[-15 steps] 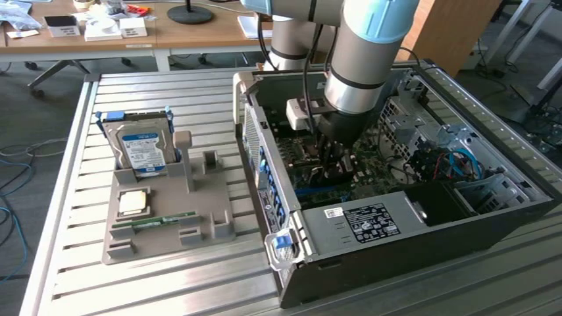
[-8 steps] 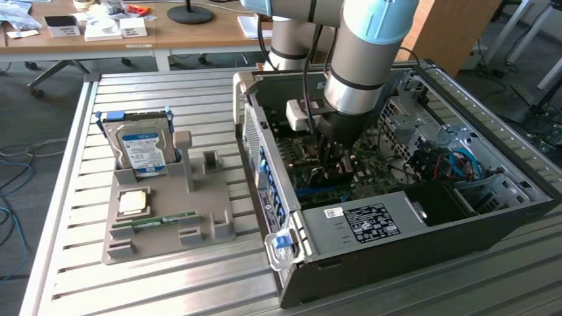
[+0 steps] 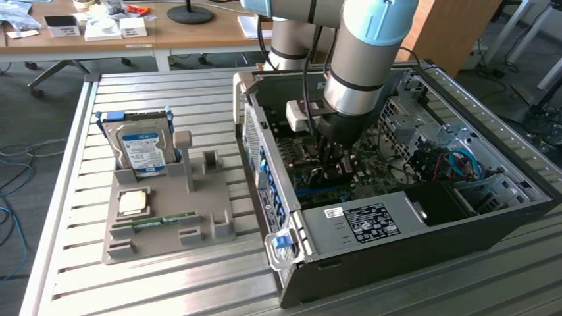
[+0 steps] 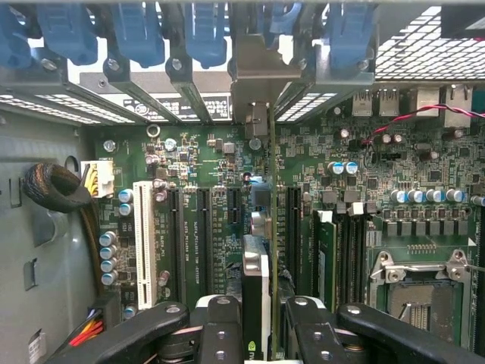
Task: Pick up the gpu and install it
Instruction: 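Insert the gpu into the slot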
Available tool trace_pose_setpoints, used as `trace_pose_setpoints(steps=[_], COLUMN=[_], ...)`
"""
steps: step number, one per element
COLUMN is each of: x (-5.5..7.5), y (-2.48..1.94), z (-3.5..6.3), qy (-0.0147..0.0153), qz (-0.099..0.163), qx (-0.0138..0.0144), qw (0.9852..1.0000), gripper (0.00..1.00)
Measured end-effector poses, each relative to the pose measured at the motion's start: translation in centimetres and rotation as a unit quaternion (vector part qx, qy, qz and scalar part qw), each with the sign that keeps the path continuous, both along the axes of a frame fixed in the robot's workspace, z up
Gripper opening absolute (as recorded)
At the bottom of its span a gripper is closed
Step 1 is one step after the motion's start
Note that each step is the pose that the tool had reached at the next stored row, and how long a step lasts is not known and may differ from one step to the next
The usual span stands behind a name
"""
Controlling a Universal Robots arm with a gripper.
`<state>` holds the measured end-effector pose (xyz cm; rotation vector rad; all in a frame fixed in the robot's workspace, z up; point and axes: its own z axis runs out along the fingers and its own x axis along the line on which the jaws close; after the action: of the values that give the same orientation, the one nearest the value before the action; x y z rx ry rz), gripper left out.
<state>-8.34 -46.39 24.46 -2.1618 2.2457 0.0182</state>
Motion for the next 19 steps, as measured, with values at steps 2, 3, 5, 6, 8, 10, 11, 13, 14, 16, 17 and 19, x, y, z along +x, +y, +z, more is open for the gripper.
trace_pose_setpoints(steps=[2,3,5,6,8,10,11,13,14,16,17,19], x=[0.0,0.0,0.0,0.0,-0.02,-0.02,-0.02,-0.05,-0.08,-0.08,-0.08,-0.09], y=[0.04,0.04,0.05,0.05,0.1,0.11,0.11,0.11,0.12,0.11,0.12,0.11], z=[-0.01,-0.01,0.0,0.0,-0.01,-0.01,-0.01,-0.02,-0.09,-0.14,-0.14,-0.14], qy=[-0.0001,0.0,0.0,0.0,0.0,0.0,0.0,0.0,-0.0001,0.0,0.0,0.0], qz=[0.0,0.0,0.0,0.0,0.0,0.0,0.0,0.0,0.0,0.0,0.0,0.0], qx=[0.0001,0.0001,0.0,0.0,0.0,0.0,0.0001,-0.0001,0.0,0.0,0.0,0.0], qw=[1.0,1.0,1.0,1.0,1.0,1.0,1.0,1.0,1.0,1.0,1.0,1.0], gripper=[0.27,0.27,0.27,0.27,0.27,0.27,0.27,0.27,0.27,0.27,0.27,0.27])
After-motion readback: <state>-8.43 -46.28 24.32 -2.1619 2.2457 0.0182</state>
